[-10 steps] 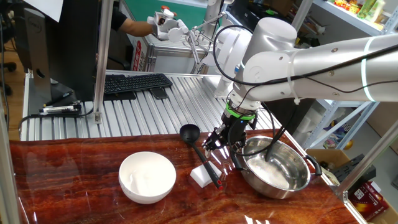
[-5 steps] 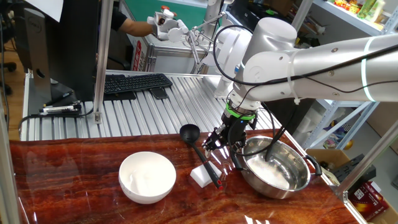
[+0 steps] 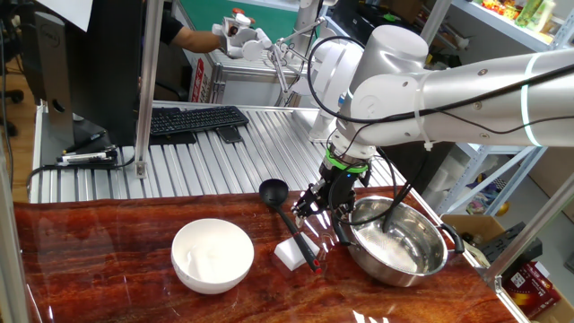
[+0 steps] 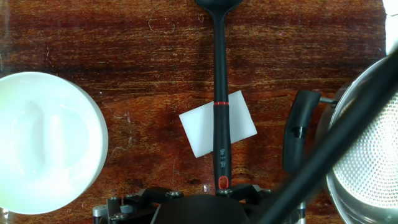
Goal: Scoop water with a large spoon from one bowl to another
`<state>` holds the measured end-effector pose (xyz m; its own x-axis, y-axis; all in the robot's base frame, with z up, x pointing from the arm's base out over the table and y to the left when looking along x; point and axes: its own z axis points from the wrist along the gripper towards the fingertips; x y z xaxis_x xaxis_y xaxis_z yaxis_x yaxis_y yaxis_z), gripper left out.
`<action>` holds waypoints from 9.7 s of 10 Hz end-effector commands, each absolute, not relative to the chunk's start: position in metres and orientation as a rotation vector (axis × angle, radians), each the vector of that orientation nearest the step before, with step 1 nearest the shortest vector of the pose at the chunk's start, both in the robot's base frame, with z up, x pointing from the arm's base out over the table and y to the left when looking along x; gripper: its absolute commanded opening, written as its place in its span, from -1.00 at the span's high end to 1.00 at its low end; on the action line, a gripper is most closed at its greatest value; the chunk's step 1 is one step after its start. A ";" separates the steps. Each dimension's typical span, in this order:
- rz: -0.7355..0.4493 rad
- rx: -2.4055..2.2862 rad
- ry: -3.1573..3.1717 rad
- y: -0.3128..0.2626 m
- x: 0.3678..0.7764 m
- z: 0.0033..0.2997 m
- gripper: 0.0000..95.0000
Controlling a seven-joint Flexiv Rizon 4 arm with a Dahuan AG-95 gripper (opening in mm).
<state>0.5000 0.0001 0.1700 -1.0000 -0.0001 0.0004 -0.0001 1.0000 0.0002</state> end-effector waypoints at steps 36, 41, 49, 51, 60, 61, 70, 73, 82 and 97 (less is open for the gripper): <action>-0.087 0.071 -3.225 -0.019 0.538 0.085 1.00; -0.090 0.081 -3.221 -0.025 0.557 0.079 1.00; -0.094 0.085 -3.210 -0.033 0.577 0.065 1.00; -0.091 0.069 -3.207 -0.033 0.577 0.065 1.00; -0.058 0.047 -3.188 -0.033 0.575 0.057 0.20; -0.061 0.041 -3.188 -0.033 0.574 0.053 0.20; -0.055 0.050 -3.191 -0.033 0.572 0.047 0.20; -0.050 0.054 -3.193 -0.032 0.571 0.046 0.60; -0.054 0.110 -3.195 -0.032 0.571 0.046 1.00; -0.069 0.242 -3.156 -0.032 0.571 0.046 1.00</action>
